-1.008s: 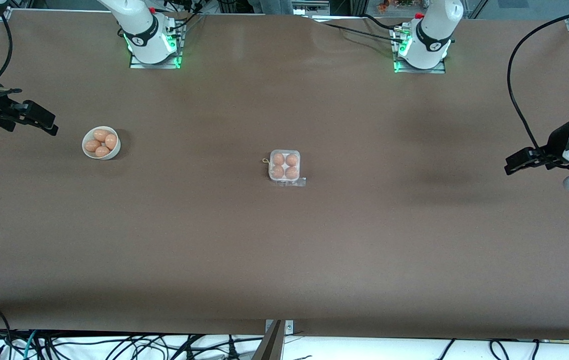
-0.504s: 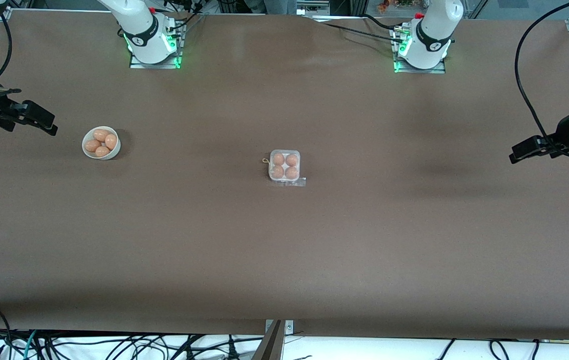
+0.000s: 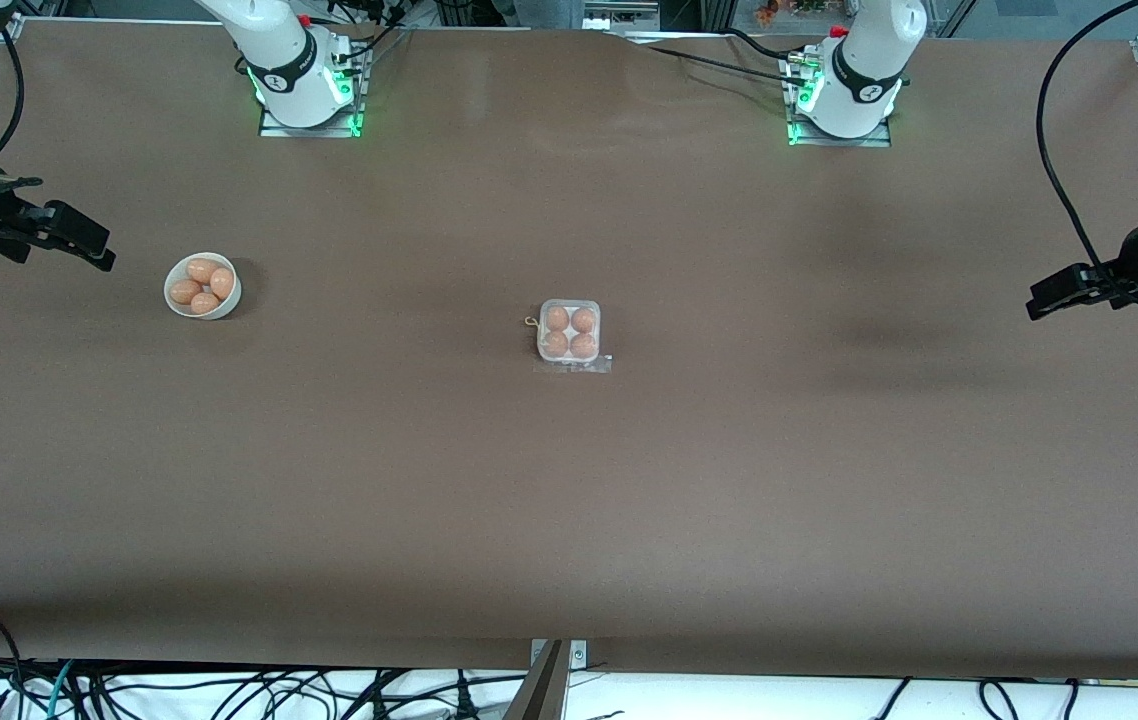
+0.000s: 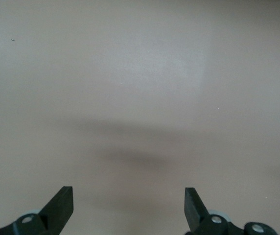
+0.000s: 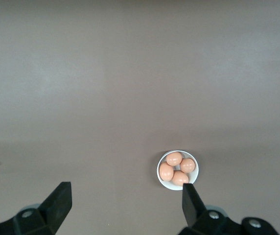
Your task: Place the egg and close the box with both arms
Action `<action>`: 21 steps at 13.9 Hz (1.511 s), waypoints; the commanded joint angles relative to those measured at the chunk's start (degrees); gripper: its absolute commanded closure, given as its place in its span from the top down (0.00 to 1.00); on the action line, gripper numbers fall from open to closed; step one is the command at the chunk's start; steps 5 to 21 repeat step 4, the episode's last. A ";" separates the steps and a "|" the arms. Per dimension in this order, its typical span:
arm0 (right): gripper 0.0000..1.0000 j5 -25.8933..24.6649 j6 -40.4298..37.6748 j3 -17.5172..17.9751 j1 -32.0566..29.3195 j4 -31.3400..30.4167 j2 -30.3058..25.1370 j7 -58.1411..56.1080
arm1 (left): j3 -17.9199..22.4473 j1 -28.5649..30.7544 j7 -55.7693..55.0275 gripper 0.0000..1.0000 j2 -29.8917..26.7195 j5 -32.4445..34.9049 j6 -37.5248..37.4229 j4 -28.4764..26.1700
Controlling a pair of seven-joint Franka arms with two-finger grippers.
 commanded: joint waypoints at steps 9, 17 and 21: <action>1.00 0.29 -0.52 -0.10 -0.17 0.32 -0.25 -0.77 | -0.35 0.17 1.30 1.00 -0.50 1.66 -2.42 1.72; 1.00 0.29 -0.52 -0.10 -0.17 0.32 -0.25 -0.77 | -0.35 0.17 1.30 1.00 -0.50 1.66 -2.42 1.72; 1.00 0.29 -0.52 -0.10 -0.17 0.32 -0.25 -0.77 | -0.35 0.17 1.30 1.00 -0.50 1.66 -2.42 1.72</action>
